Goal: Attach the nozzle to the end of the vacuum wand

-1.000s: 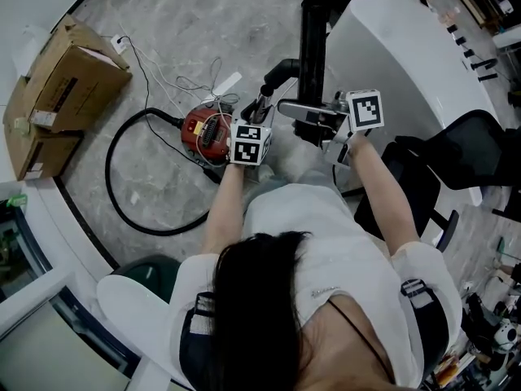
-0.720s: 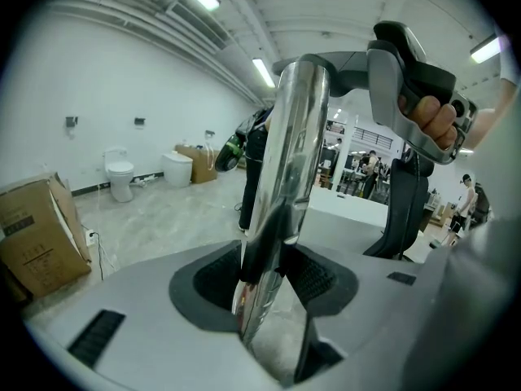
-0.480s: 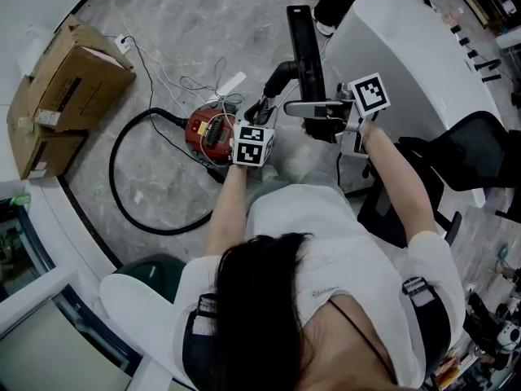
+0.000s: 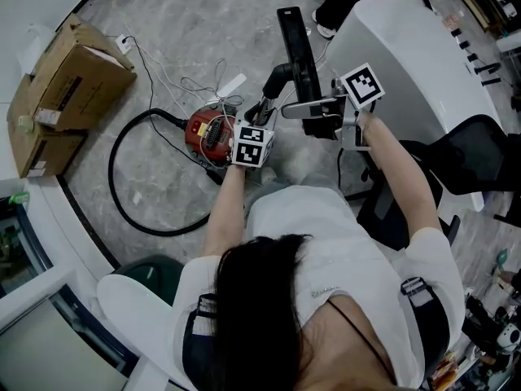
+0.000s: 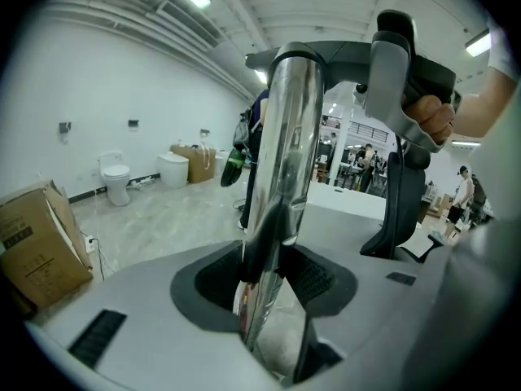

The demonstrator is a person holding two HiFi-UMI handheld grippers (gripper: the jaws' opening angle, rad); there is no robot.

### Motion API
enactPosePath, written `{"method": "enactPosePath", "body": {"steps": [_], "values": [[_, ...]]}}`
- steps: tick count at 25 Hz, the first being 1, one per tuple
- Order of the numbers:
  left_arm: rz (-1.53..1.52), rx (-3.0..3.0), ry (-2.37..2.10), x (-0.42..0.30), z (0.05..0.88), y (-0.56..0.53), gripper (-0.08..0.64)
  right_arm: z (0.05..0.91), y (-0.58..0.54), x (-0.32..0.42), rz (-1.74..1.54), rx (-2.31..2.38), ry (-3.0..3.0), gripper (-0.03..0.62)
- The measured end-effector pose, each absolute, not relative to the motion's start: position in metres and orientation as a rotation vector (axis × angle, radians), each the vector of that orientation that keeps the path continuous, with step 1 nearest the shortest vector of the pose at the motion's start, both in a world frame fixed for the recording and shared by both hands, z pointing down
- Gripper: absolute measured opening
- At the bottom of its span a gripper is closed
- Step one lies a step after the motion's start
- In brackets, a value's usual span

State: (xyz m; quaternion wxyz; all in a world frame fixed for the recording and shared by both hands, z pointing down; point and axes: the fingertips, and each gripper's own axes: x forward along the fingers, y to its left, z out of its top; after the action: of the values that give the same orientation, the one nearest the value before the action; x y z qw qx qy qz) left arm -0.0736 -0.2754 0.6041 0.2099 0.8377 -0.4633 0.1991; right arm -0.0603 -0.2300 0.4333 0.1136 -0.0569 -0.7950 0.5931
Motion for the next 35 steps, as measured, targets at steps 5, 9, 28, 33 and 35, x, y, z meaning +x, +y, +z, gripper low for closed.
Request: {"method": "enactPosePath", "body": {"steps": [5, 9, 28, 33, 35], "values": [[0.574, 2.348, -1.281, -0.073, 0.604, -0.273, 0.160, 0.437, -0.219, -0.063, 1.539, -0.169, -2.282, 0.069], [0.577, 2.357, -1.268, -0.069, 0.604, -0.273, 0.160, 0.437, -0.212, -0.062, 1.382, -0.180, -2.257, 0.067], [0.670, 2.385, -1.127, -0.069, 0.604, -0.269, 0.160, 0.457, -0.197, -0.069, 1.093, 0.022, -2.392, 0.066], [0.678, 2.393, -1.123, -0.069, 0.603, -0.269, 0.158, 0.461, -0.196, -0.070, 1.013, 0.060, -2.379, 0.066], [0.675, 2.394, -1.125, -0.071, 0.603, -0.270, 0.158, 0.462, -0.197, -0.072, 1.000, 0.067, -2.376, 0.066]]}}
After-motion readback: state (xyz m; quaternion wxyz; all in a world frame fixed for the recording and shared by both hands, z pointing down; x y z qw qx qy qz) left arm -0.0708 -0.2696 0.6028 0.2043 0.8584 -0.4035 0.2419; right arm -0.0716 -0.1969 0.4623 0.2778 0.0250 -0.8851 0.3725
